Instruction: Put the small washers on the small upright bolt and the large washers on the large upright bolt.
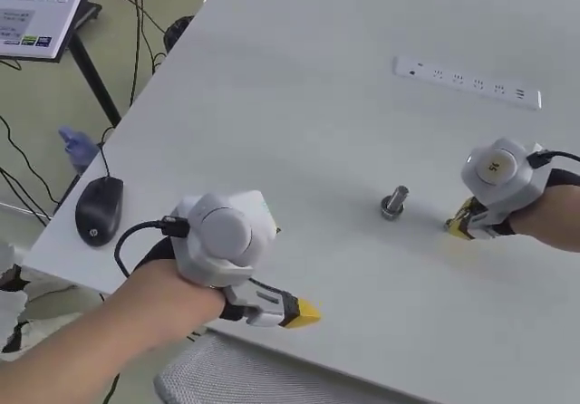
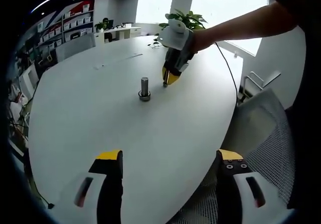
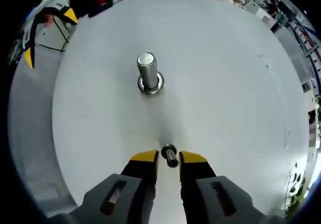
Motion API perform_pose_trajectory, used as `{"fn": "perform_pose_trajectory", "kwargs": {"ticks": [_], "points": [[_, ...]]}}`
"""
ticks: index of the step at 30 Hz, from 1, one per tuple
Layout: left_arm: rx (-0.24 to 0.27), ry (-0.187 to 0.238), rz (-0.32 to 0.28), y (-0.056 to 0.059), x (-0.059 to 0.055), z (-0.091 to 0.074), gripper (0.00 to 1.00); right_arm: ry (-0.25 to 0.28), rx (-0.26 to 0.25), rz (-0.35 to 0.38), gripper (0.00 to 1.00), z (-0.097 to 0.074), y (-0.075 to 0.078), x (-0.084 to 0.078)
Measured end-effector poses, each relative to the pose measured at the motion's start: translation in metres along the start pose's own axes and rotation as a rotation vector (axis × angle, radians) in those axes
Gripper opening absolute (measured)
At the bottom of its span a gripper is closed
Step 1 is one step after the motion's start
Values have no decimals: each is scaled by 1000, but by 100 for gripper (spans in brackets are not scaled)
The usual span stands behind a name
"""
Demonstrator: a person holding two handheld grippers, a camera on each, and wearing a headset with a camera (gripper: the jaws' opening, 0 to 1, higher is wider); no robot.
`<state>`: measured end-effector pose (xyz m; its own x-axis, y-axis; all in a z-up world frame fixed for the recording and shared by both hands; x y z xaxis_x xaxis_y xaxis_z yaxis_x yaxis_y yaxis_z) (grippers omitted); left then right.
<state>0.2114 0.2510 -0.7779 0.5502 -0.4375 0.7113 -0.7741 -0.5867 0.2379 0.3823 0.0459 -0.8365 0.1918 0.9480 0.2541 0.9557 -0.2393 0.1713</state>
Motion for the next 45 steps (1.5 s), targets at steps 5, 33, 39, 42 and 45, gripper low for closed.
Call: {"fn": "perform_pose_trajectory", "kwargs": {"ticks": [5, 33, 39, 42, 45], "points": [[-2, 0, 1, 3, 0, 0, 76, 9, -10, 0, 21, -3, 3, -2], [21, 73, -10, 17, 24, 0, 79, 322, -91, 274, 37, -79, 1, -4], [30, 87, -19, 22, 25, -3, 80, 410, -101, 330, 42, -104, -5, -9], [44, 97, -22, 23, 26, -6, 81, 462, -93, 380, 42, -116, -10, -11], [53, 102, -28, 23, 28, -9, 82, 532, -84, 431, 44, -130, -15, -12]]}}
Point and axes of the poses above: the centre of the closed fingertips' face, and the gripper's own axes: z roughly forward along the fingers, y roughly to its right, x roughly out of its top, the point moved 2 cm from there along -z, roughly backward along the fingers, and after that the axes turned 7 degrees about -x, right-handed, at the moved point
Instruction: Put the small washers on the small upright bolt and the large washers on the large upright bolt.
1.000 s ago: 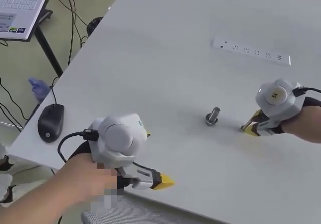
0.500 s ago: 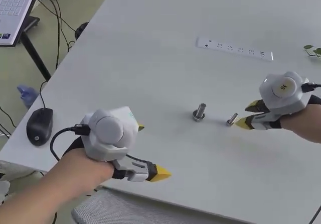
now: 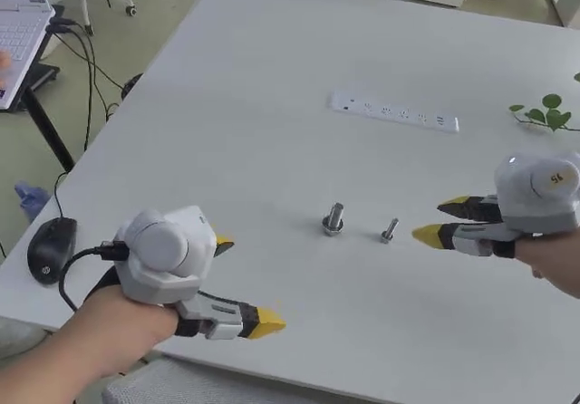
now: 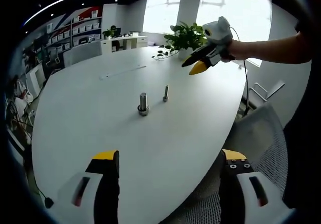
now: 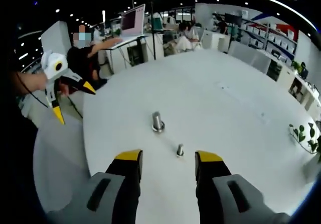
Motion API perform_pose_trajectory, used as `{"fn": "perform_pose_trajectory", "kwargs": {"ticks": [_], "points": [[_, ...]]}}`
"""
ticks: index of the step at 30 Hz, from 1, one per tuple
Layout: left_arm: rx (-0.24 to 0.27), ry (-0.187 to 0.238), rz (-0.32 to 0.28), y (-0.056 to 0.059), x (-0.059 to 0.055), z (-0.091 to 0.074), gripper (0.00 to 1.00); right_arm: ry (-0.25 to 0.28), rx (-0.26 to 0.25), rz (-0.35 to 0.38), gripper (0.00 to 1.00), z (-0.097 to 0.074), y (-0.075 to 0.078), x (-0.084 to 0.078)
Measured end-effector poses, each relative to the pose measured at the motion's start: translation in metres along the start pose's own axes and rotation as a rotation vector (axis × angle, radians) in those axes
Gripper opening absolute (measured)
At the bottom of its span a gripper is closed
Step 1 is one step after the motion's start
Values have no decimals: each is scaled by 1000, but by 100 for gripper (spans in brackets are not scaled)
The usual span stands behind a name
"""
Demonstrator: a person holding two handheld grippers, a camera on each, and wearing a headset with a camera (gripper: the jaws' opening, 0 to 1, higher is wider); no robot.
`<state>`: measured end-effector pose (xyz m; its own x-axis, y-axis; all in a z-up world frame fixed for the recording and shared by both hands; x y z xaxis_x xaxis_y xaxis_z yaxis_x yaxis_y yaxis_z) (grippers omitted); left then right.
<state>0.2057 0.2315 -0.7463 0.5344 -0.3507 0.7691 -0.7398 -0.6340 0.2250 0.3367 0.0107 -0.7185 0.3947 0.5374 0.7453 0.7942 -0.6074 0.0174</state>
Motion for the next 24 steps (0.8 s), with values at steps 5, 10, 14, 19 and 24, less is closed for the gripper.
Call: {"fn": "perform_pose_trajectory", "kwargs": {"ticks": [5, 10, 14, 19, 24], "points": [[31, 28, -18, -1, 2, -5, 85, 92, 0, 74, 50, -21, -8, 5], [55, 55, -35, -2, 4, -10, 87, 168, -1, 116, 59, -38, -15, 3], [68, 90, -56, -4, 5, -16, 88, 195, -11, 134, 65, -48, -24, -5], [77, 119, -64, -3, 7, -23, 91, 266, -35, 228, 74, -56, -30, -13], [88, 164, -72, -1, 11, -27, 92, 284, -40, 259, 80, -63, -29, -25]]}}
Point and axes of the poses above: the centre of the closed fingertips' face, and the gripper's own axes: z roughly forward along the fingers, y roughly to its right, x roughly out of its top, the point moved 2 cm from there along -z, roughly backward along the fingers, and after that the axes turned 7 degrees about -x, right-handed, at the moved point
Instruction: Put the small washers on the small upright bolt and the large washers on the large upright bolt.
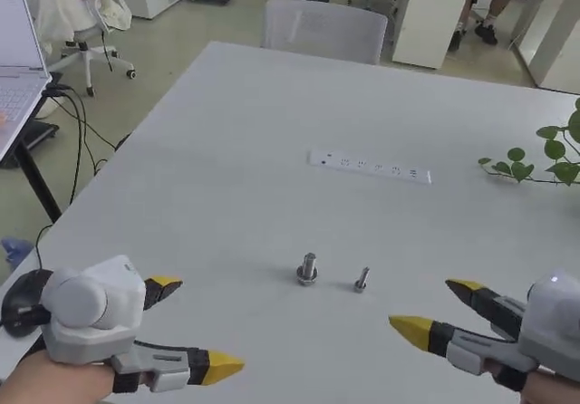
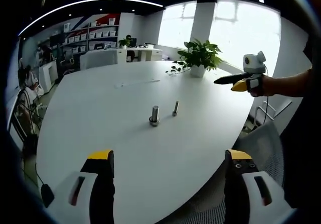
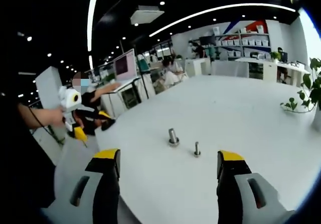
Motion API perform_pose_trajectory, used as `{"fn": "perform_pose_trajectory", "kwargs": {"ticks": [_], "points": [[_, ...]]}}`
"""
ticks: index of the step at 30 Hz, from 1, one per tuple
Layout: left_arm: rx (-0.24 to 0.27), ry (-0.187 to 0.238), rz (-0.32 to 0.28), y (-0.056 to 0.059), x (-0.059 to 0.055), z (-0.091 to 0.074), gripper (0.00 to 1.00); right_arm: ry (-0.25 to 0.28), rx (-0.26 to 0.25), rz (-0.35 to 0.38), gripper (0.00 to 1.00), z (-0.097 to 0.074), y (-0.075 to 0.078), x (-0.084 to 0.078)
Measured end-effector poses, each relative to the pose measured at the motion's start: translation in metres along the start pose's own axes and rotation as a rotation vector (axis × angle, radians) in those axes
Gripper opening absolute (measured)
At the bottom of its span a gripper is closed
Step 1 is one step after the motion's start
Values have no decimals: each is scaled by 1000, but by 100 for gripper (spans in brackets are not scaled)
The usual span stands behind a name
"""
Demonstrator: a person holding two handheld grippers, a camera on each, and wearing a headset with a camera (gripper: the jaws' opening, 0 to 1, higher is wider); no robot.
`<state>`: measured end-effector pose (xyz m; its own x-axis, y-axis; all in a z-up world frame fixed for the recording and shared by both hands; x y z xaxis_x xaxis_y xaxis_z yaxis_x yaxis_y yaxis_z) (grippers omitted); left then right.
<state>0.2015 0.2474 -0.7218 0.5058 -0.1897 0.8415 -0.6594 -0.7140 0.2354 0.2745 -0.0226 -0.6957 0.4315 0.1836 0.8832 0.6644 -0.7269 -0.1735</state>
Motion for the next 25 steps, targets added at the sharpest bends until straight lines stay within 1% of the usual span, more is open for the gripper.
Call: {"fn": "perform_pose_trajectory", "kwargs": {"ticks": [1, 4, 5, 7, 8, 10, 13, 14, 15, 17, 20, 22, 24, 25], "points": [[-1, 10, -3, 0, 1, 0, 92, 4, -4, 25, 80, -4, 1, -2], [0, 31, -17, 1, 4, -1, 94, 30, -12, 60, 83, -12, 0, -4], [3, 35, -16, 0, 4, -1, 94, 36, -8, 74, 84, -16, -2, -7], [11, 46, -25, 0, 4, -1, 97, 42, -6, 80, 88, -19, -5, -12], [12, 47, -35, 1, 3, -1, 98, 36, -2, 82, 89, -21, -8, -18], [12, 50, -36, 3, 2, -2, 98, 19, -7, 83, 91, -24, -11, -28], [16, 39, -37, 4, 0, -2, 99, 15, 1, 129, 93, -27, -17, -37], [17, 43, -37, 5, 0, -3, 99, 14, 6, 136, 94, -27, -19, -40], [17, 50, -43, 5, 0, -4, 99, 12, 7, 136, 94, -27, -19, -42], [17, 48, -53, 4, -2, -6, 99, -14, 10, 125, 94, -25, -22, -50], [15, 37, -50, 6, -5, -8, 99, -7, 15, 121, 94, -25, -26, -49], [20, 30, -48, 5, -8, -9, 99, 4, 20, 135, 95, -24, -28, -46], [28, 43, -54, 3, -7, -12, 99, -1, 28, 127, 95, -23, -31, -46], [31, 45, -58, 3, -8, -12, 99, -16, 28, 107, 95, -23, -32, -49]]}}
Point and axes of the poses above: the centre of the closed fingertips' face, and the gripper's own axes: z roughly forward along the fingers, y roughly to its right, x roughly out of its top, the point moved 2 cm from there along -z, roughly backward along the fingers, and after that the axes turned 7 degrees about -x, right-handed, at the moved point
